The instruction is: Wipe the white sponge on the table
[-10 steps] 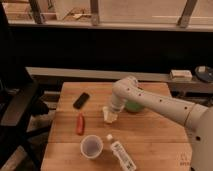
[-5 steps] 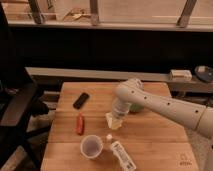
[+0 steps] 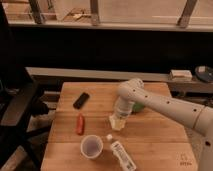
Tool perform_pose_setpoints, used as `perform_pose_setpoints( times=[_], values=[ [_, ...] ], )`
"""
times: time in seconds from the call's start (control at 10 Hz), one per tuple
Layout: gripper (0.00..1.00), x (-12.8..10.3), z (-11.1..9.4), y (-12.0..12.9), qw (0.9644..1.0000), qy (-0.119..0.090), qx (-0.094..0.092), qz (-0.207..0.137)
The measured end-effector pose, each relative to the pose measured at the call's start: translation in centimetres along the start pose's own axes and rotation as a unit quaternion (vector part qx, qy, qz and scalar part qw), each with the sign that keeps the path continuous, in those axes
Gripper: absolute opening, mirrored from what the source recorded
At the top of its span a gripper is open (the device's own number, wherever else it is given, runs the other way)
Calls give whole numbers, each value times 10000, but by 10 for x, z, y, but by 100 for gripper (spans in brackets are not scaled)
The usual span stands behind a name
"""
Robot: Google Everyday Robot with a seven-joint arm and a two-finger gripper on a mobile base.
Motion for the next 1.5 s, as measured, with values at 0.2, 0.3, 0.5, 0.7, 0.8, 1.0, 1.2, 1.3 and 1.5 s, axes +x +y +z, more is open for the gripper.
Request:
perform_pose_setpoints(
  times=[0.2, 0.3, 0.5, 0.7, 0.8, 1.0, 1.2, 1.3, 1.5],
  values=[
    [0, -14, 0, -27, 10000, -43, 46, -33],
    [0, -29, 2, -41, 9999, -95, 61, -125],
    [0, -65, 10, -57, 9990, -216, 34, -395],
    [0, -94, 19, -55, 9970, -331, -50, -695],
    [0, -101, 25, -46, 9961, -376, -109, -787],
    [0, -99, 35, -25, 9953, -395, -276, -837],
    [0, -72, 38, 4, 9963, -319, -470, -640],
    [0, -54, 36, 14, 9972, -281, -521, -454],
    [0, -16, 22, 9, 9991, -80, -405, -77]
  ],
)
